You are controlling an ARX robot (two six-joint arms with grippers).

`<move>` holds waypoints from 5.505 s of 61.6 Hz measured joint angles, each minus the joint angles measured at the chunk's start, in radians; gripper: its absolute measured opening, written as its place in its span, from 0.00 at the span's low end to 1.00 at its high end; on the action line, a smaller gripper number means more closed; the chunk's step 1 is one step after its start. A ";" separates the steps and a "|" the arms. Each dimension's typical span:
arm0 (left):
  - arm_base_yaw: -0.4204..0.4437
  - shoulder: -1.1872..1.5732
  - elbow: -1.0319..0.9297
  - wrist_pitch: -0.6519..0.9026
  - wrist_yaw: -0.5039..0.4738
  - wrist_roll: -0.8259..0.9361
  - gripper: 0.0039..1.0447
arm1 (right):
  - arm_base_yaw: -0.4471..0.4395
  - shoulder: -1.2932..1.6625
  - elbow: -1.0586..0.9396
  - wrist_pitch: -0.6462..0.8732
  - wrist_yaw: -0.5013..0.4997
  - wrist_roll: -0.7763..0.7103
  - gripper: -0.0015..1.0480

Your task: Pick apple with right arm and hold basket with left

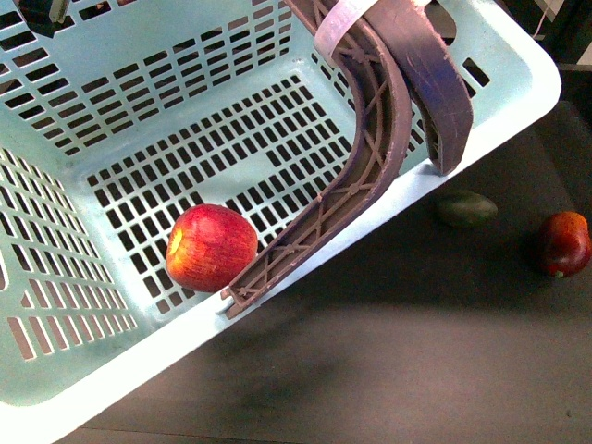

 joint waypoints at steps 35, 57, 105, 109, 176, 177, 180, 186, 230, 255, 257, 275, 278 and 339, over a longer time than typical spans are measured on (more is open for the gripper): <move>0.000 0.000 0.000 0.000 0.000 -0.001 0.14 | 0.000 -0.206 0.000 -0.212 0.000 0.000 0.02; 0.000 0.000 0.000 0.000 0.000 0.000 0.14 | 0.000 -0.206 0.000 -0.212 0.001 0.000 0.52; 0.060 -0.021 0.000 -0.044 -0.394 -0.319 0.14 | 0.000 -0.207 0.000 -0.212 0.001 0.001 0.92; 0.105 -0.030 -0.013 -0.040 -0.397 -0.347 0.14 | 0.000 -0.207 0.000 -0.212 0.001 0.000 0.92; 0.390 0.444 0.057 0.109 -0.272 -0.563 0.14 | 0.000 -0.207 0.000 -0.212 0.001 0.001 0.92; 0.391 0.445 0.057 0.109 -0.269 -0.563 0.14 | 0.000 -0.207 0.000 -0.212 0.001 0.001 0.92; 0.393 0.446 0.058 0.109 -0.263 -0.561 0.14 | 0.000 -0.207 0.000 -0.212 0.001 0.000 0.92; 0.399 0.447 0.061 0.087 -0.240 -0.550 0.14 | 0.000 -0.207 0.000 -0.212 0.001 0.001 0.92; 0.365 -0.206 -0.183 -0.170 -0.310 -0.503 0.93 | 0.000 -0.207 0.000 -0.212 0.001 0.001 0.92; 0.381 -0.317 -0.541 0.610 -0.310 0.452 0.58 | 0.000 -0.207 0.000 -0.212 0.001 0.001 0.92; 0.386 -0.335 -0.564 0.645 -0.306 0.551 0.53 | 0.000 -0.207 0.000 -0.212 0.001 0.000 0.92; 0.446 -0.513 -0.752 0.670 -0.239 0.955 0.03 | 0.000 -0.207 0.000 -0.212 0.001 0.001 0.92; 0.481 -0.543 -0.772 0.661 -0.193 0.962 0.03 | 0.000 -0.207 0.000 -0.212 0.001 0.001 0.92; 0.510 -1.131 -0.940 0.261 -0.183 0.976 0.03 | 0.000 -0.207 0.000 -0.212 0.001 0.001 0.92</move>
